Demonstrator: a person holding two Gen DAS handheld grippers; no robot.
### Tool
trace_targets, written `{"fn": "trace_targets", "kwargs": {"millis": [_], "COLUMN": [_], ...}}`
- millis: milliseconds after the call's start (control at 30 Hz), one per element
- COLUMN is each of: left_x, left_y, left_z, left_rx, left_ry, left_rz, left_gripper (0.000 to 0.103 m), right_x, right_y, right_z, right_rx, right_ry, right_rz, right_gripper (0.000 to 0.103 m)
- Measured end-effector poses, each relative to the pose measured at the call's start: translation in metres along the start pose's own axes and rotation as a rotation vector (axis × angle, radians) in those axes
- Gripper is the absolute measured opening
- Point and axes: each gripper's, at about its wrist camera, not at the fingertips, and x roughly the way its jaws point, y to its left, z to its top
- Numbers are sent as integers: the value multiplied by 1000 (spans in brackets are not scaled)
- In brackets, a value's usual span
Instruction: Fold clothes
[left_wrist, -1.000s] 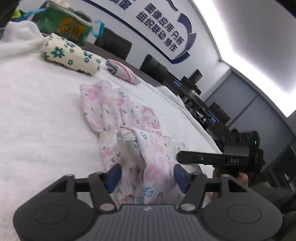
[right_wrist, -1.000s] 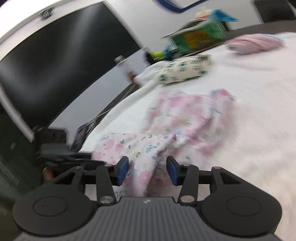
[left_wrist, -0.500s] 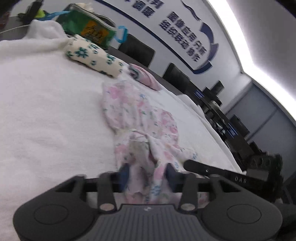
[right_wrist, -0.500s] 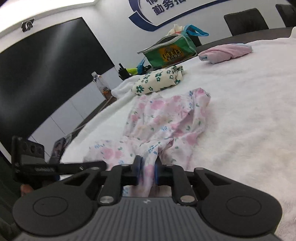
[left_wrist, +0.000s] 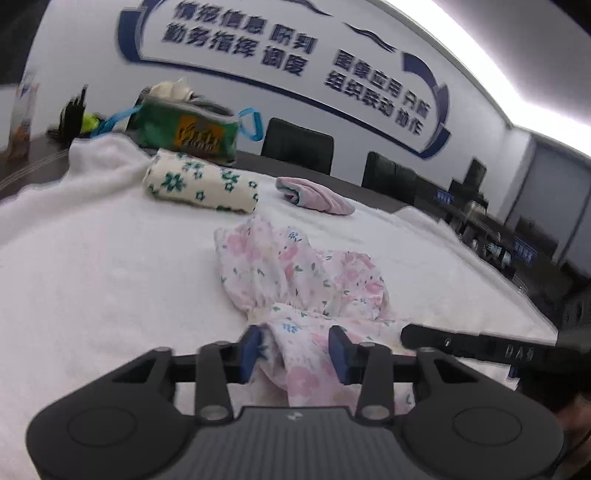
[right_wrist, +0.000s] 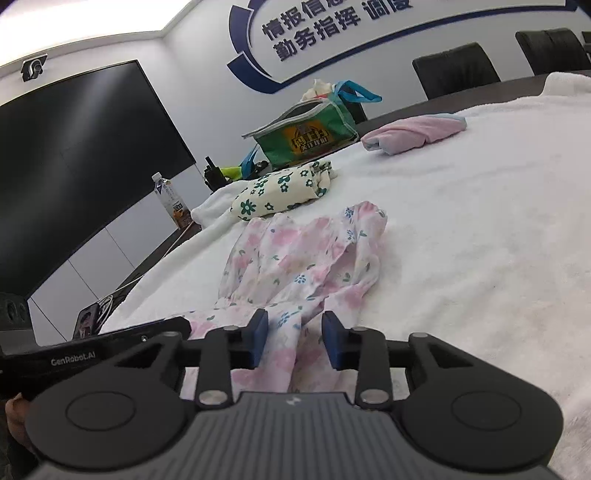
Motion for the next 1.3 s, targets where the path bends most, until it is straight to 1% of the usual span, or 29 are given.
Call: {"fn": "trace_targets", "kwargs": {"millis": [67,100,133,200,267,333,367,400,433,467,500,533,600,667,700,733,767,833,867,900,933,1000,1067,1133,1233,1300], "left_x": [1,3,5,12,19,23,22,20,17,12,6,-1,-16,-33,-39,-44,-46,-36,-27,-16,-4,14,24,22,19,14], "left_y": [9,13,16,22,29,33,31,29,26,25,25,26,25,20,14,7,0,-15,-21,-26,-28,-26,-21,-17,-16,-17], "left_z": [0,1,2,2,0,-3,-2,-1,-1,0,0,1,5,9,11,13,13,9,4,0,-5,-12,-15,-14,-15,-16], "left_rx": [-75,-104,-137,-201,-246,-268,-254,-233,-212,-205,-204,-201,-180,-144,-114,-78,-43,33,72,102,124,135,125,110,121,120], "left_ry": [-15,-27,-30,-21,-17,-3,-4,-7,-9,-22,-41,-64,-121,-184,-209,-230,-238,-214,-192,-159,-114,-51,-3,8,16,13], "left_rz": [-46,-66,-76,-75,-74,-61,-60,-47,-29,-19,-14,-15,-17,3,8,12,10,17,33,59,92,125,139,130,135,133], "left_gripper": [12,10,8,8,9,11,11,14,22,30,34,36,36,33,29,20,17,15,10,8,8,8,8,8,9,9], "right_x": [0,1,2,2,5,12,14,13,12,11,9,2,-12,-26,-30,-30,-29,-26,-19,-12,-1,15,26,21,7,15], "right_y": [0,0,1,2,4,2,0,0,-1,-2,-2,-1,3,9,16,23,31,47,54,60,63,62,58,56,57,60], "right_z": [-3,-4,-4,-4,-3,-2,-2,-1,0,2,3,5,9,12,12,11,10,7,4,0,-4,-8,-11,-9,-6,-8], "right_rx": [5,14,18,28,36,58,66,66,66,66,62,52,19,-22,-49,-81,-113,-180,-220,-255,-274,-283,-274,-262,-275,-315], "right_ry": [-11,-14,-22,-42,-38,-16,-6,-8,-11,-13,-24,-57,-116,-170,-182,-175,-168,-149,-122,-93,-59,-3,35,16,-45,-19], "right_rz": [7,9,9,8,-10,-33,-40,-51,-62,-73,-86,-104,-126,-134,-123,-108,-93,-68,-70,-81,-113,-162,-194,-175,-153,-143], "right_gripper": [23,19,17,12,12,12,13,18,22,36,45,45,45,42,33,27,22,18,16,16,16,16,16,17,19,19]}}
